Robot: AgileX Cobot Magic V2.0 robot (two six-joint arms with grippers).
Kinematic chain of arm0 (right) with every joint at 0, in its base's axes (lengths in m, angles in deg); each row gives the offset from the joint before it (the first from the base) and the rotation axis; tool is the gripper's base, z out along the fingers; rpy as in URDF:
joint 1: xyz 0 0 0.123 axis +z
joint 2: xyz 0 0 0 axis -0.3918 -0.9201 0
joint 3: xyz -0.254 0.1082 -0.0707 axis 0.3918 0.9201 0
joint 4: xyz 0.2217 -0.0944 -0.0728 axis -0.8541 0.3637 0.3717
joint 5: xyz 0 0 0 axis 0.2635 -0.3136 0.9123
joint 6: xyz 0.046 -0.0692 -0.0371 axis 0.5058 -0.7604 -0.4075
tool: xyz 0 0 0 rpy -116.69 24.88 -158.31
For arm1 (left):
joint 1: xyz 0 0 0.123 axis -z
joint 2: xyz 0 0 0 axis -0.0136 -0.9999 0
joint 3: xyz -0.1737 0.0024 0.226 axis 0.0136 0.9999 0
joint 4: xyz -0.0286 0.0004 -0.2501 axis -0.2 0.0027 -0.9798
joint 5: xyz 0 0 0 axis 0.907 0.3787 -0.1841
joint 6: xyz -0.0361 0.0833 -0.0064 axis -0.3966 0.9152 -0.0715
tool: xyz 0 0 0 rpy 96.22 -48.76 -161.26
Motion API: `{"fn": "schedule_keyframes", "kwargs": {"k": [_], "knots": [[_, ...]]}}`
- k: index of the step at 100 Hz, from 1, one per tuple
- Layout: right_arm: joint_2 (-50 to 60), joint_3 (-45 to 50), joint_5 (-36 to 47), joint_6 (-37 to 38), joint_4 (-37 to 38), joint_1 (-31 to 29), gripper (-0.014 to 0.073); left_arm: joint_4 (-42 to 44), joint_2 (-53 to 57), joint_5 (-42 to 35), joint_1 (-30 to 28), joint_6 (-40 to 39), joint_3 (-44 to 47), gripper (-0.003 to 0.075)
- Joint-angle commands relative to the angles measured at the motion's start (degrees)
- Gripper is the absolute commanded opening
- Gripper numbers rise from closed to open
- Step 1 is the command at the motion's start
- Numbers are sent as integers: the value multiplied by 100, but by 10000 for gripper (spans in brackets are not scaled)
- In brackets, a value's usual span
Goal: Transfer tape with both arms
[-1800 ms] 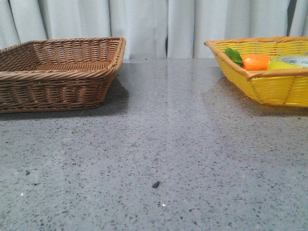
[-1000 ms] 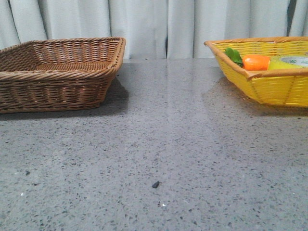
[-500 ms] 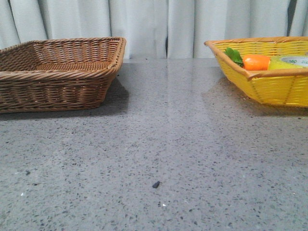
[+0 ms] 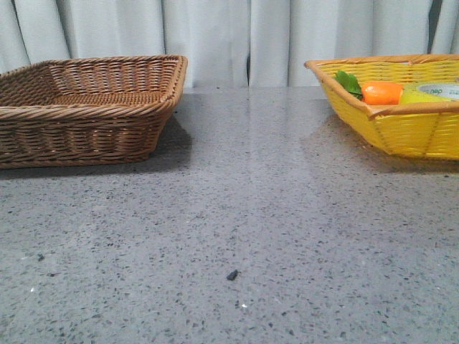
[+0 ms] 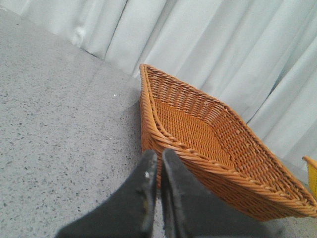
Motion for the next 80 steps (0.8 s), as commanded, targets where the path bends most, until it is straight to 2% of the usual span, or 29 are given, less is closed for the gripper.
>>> {"fn": "schedule_keyframes", "kwargs": {"k": [1, 15, 28, 40, 58, 65, 72, 80], "knots": [[98, 123, 589, -20, -430, -30, -68, -85, 171, -444, 49, -47, 59, -21], [98, 6, 682, 39, -1380, -30, -68, -45, 171, -396, 49, -47, -43, -21], [98, -363, 237, 39, -1432, -30, -68, 240, 76, -250, 49, -36, -387, -21], [-42, -842, -415, 28, -1277, -30, -67, 955, -282, -77, 49, -36, -869, -21], [-554, -1639, -802, 28, -407, -30, -67, 1574, -1277, 618, 49, 348, -1857, -15], [-897, -2040, -1104, 28, -85, -30, -66, 1563, -1705, 853, 49, 698, -2254, 37], [-1325, -2491, -1549, 28, 150, -30, -42, 1563, -2067, 946, 173, 917, -2599, 155], [-1915, -3069, -2109, -144, 229, -30, 66, 1563, -2386, 931, 463, 959, -2895, 298]]}}
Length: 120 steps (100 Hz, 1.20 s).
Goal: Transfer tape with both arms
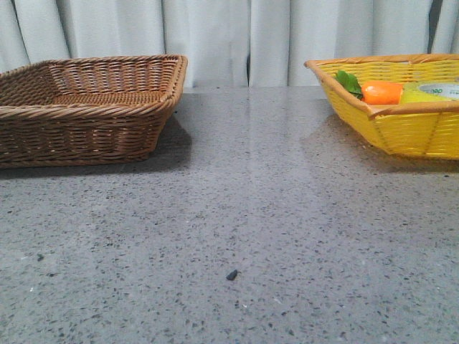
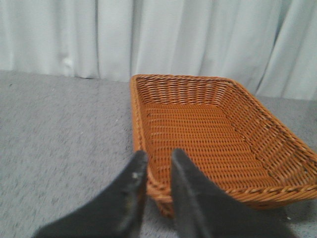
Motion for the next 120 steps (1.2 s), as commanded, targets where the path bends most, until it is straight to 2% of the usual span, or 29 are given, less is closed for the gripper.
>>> {"fn": "schedule_keyframes", "kwargs": {"k": [1, 5, 11, 18, 21, 35, 49, 70, 98, 103, 108, 113, 118, 120], "knots": [[-664, -735, -240, -205, 193, -30, 78, -34, -402, -298, 303, 137, -541, 306], [-994, -1049, -509, -276, 193, -30, 162, -35, -530, -273, 490, 137, -661, 334], [-1458, -1501, -896, -287, 193, -30, 291, -35, -673, -286, 783, 137, -823, 334], [-2051, -2106, -1379, -302, 193, 20, 403, -35, -849, -286, 1089, 137, -947, 334], [-2360, -2413, -1620, -332, 202, 55, 426, -35, -931, -296, 1201, 137, -979, 334], [-3615, -3659, -2671, -354, 247, 293, 414, -35, -1213, -322, 1666, 137, -1002, 334], [-4824, -4604, -3352, -354, 493, 406, 414, -35, -1361, -322, 1901, 137, -1002, 334], [-6342, -5210, -3319, -354, 746, 420, 414, -22, -1376, -349, 1924, 137, -1002, 334], [-7642, -5236, -2966, -354, 758, 420, 414, -22, -1376, -349, 1924, 137, -1002, 334], [-7758, -5236, -2905, -354, 758, 420, 394, -22, -1376, -349, 1924, 137, -1002, 334], [-7838, -5236, -2863, -354, 773, 420, 328, -22, -1376, -359, 1924, 137, -1002, 334], [-7879, -5236, -2863, -354, 809, 420, 211, -22, -1376, -359, 1924, 137, -1002, 334], [-7889, -5236, -2863, -354, 868, 420, 27, -22, -1376, -359, 1924, 137, -1002, 334], [-7889, -5236, -2850, -354, 890, 420, -21, -22, -1376, -359, 1924, 137, -1002, 334]]}}
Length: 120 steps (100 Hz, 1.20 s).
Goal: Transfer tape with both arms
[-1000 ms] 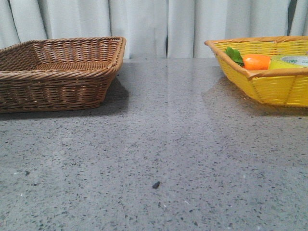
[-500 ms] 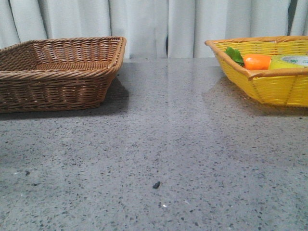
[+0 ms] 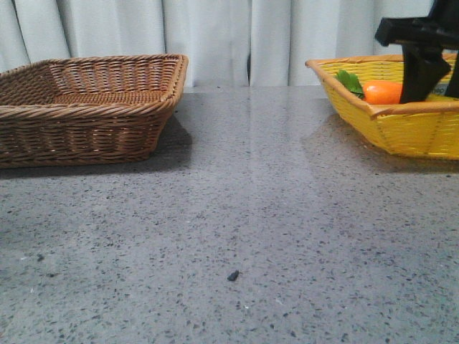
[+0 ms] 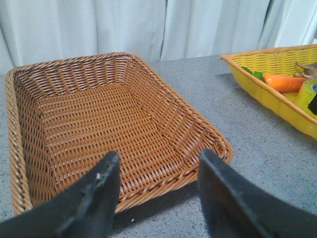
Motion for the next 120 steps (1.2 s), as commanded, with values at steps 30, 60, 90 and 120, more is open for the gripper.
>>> {"fn": "schedule_keyframes", "kwargs": {"k": [30, 60, 90, 120], "knots": [[822, -1691, 329, -37, 97, 374, -56, -33, -45, -447, 44, -9, -218, 334], [447, -3038, 637, -37, -86, 1986, -56, -33, -45, -604, 44, -9, -218, 334], [-1022, -3038, 272, -37, -76, 2474, -55, -33, -45, -526, 44, -9, -218, 334], [-1224, -3038, -145, 99, 24, 2474, 378, -243, -139, -47, 44, -9, -358, 333]]}}
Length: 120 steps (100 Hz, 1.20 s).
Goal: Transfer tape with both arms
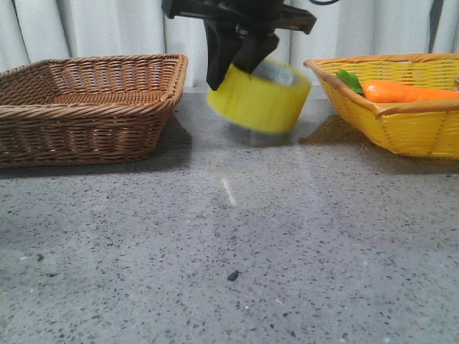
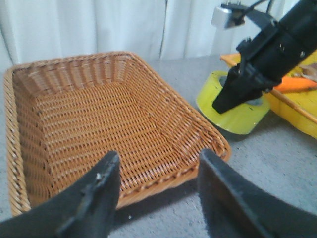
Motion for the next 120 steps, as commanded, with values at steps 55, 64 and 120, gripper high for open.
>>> {"fn": "schedule_keyframes", "kwargs": {"k": [55, 64, 120], "knots": [[4227, 658, -450, -49, 811, -15, -60, -629, -3119, 776, 1091, 485, -3522, 332], [4984, 1197, -328, 7, 1052, -26, -60, -875, -3814, 1066, 1235, 485, -4131, 309], [7049, 2675, -259, 1199, 1962, -26, -60, -2045, -7038, 2349, 1248, 485, -6506, 491]]}}
